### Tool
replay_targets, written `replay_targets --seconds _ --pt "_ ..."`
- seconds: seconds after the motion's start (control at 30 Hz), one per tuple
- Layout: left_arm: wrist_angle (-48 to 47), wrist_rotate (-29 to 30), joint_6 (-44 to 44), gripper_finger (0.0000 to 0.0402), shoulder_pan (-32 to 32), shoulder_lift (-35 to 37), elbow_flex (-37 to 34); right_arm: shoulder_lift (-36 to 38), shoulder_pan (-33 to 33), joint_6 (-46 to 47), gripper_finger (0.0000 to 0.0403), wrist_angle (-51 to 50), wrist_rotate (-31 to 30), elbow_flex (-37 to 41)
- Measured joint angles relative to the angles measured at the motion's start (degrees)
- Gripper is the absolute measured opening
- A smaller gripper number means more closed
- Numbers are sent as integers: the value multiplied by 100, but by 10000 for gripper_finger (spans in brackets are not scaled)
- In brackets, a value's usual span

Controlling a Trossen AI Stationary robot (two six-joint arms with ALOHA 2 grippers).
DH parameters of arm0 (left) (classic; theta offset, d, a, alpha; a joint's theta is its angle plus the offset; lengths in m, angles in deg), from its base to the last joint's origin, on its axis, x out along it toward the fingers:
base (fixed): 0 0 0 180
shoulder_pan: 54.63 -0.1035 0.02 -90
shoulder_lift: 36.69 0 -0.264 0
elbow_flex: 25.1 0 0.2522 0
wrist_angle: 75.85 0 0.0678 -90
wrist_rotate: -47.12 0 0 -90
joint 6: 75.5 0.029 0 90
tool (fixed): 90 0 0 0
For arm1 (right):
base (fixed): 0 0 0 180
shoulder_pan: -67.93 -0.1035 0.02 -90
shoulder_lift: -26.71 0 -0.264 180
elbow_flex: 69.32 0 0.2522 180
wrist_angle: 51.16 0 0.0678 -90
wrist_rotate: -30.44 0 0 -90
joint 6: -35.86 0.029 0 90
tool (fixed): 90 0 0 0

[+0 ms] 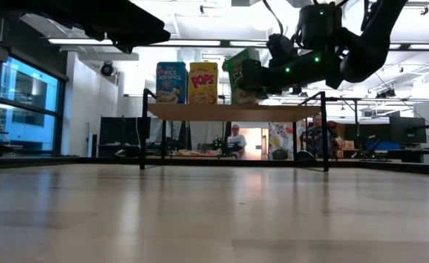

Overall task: Stack cereal on shelf
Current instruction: Put the green cereal box on the shelf aligned with the other green cereal box

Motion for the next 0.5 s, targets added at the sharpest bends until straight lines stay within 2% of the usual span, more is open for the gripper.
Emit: replay_targets --seconds 0.13,0.37,0.5 --pt "0 155 2 145 0 0 0 0 97 73 128 -7 139 0" --pt "0 189 -9 145 0 0 0 0 292 436 166 -197 594 0" --pt "0 189 -19 145 0 0 0 0 401 502 176 -452 602 0"
